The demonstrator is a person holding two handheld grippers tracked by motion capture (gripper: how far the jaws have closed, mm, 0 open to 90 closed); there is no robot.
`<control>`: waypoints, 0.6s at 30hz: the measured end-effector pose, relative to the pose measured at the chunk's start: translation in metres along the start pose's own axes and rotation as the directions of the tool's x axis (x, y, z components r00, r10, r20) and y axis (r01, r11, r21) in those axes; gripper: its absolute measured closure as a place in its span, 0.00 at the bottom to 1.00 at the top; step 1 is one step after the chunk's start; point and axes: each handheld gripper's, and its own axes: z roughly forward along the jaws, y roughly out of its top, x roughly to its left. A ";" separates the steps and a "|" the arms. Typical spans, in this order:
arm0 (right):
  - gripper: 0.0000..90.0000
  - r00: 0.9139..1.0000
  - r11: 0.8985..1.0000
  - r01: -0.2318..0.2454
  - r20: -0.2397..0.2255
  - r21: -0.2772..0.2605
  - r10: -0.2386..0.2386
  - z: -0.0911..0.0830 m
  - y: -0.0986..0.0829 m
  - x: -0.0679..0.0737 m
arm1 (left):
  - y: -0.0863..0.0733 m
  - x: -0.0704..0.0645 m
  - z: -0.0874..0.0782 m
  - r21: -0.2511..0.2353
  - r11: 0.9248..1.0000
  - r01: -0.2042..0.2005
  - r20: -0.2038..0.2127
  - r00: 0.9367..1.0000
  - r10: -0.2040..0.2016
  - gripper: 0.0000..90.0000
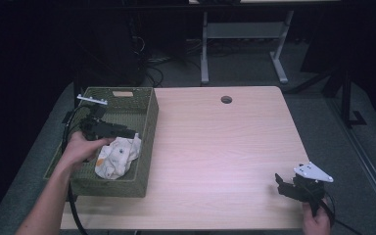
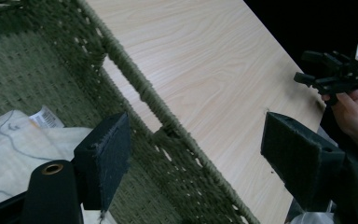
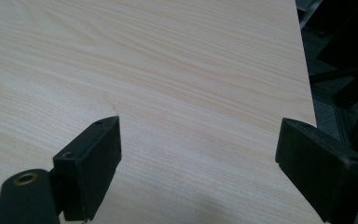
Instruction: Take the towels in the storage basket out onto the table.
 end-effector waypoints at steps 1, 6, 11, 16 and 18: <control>0.15 1.000 1.000 0.000 -0.001 0.000 0.000 0.000 0.000 0.000 | -0.001 0.002 0.000 0.002 1.000 0.005 -0.006 1.000 -0.005 0.26; 0.15 1.000 1.000 0.000 -0.001 0.000 0.000 0.000 0.000 0.000 | -0.005 0.009 0.000 0.006 1.000 0.018 -0.014 1.000 -0.017 0.26; 0.15 1.000 1.000 0.001 -0.002 0.002 -0.001 0.000 0.000 0.000 | -0.008 0.019 0.001 0.024 0.999 0.040 -0.046 0.998 -0.039 0.27; 0.15 1.000 1.000 0.002 -0.004 0.001 -0.002 0.000 0.000 0.000 | -0.010 0.027 0.004 0.042 0.997 0.062 -0.086 0.995 -0.058 0.27; 0.15 1.000 1.000 0.002 -0.004 0.000 -0.002 0.000 0.000 0.000 | -0.011 0.028 0.005 0.042 0.997 0.069 -0.093 0.994 -0.065 0.27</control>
